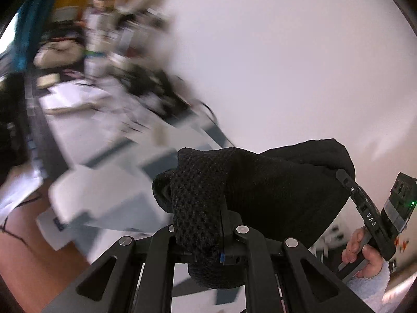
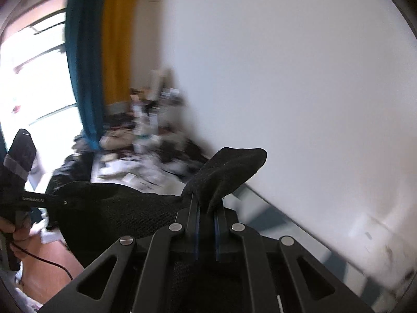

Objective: Fold clothes

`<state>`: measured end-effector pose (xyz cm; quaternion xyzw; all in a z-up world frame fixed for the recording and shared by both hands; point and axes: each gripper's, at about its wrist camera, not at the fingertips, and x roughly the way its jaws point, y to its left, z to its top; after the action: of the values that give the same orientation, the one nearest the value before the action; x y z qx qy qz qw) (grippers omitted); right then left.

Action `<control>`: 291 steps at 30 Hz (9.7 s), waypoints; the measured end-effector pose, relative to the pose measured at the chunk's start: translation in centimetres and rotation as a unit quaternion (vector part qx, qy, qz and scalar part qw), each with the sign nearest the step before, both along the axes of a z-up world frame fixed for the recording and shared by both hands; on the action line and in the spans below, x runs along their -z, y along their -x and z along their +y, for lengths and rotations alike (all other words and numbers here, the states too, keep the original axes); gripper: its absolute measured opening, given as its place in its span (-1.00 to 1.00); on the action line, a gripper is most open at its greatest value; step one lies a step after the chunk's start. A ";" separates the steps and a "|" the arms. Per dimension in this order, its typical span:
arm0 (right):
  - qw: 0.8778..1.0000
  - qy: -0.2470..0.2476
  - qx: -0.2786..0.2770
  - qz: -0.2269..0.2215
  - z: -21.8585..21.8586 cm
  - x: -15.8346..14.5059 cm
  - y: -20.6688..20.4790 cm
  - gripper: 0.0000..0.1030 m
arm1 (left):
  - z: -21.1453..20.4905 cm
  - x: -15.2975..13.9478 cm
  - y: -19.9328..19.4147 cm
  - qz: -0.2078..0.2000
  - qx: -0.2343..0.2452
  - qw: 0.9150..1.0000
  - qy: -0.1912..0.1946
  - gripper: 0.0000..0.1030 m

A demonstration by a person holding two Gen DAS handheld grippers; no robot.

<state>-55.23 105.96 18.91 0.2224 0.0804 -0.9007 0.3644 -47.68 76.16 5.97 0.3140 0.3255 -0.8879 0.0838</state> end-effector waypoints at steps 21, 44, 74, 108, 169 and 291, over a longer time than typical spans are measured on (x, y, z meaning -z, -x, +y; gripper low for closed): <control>0.926 -0.053 -0.370 -0.058 -53.9 3.2 -17.5 -0.87 | -31.7 4.0 -38.0 -0.009 -0.389 0.920 -0.048 -0.83; 0.839 -0.098 -0.528 -0.083 -82.5 9.3 -25.9 -0.87 | -49.1 7.3 -51.2 -0.022 -0.529 0.844 -0.089 -0.83; 0.926 -0.103 -0.352 -0.094 -121.0 10.0 -43.6 -0.87 | -94.0 5.4 -70.0 -0.059 -0.339 0.938 -0.048 -0.83; 0.996 -0.030 -0.025 -0.077 -162.8 3.9 -3.9 -0.86 | -157.2 -1.2 -20.3 -0.010 -0.012 0.999 -0.045 -0.83; 0.936 0.049 0.198 -0.286 -168.3 20.7 1.8 0.48 | -173.1 8.1 3.3 -0.162 0.165 0.968 0.095 0.19; 0.820 0.069 0.565 0.060 -112.0 -10.1 -40.4 -0.77 | -90.8 7.9 -24.7 0.197 0.677 0.642 0.302 0.62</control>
<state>-14.83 -6.09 29.05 0.1483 -0.1001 -0.9635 -0.1990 -22.98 -14.64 -1.92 0.2220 -0.2550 -0.7868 -0.5164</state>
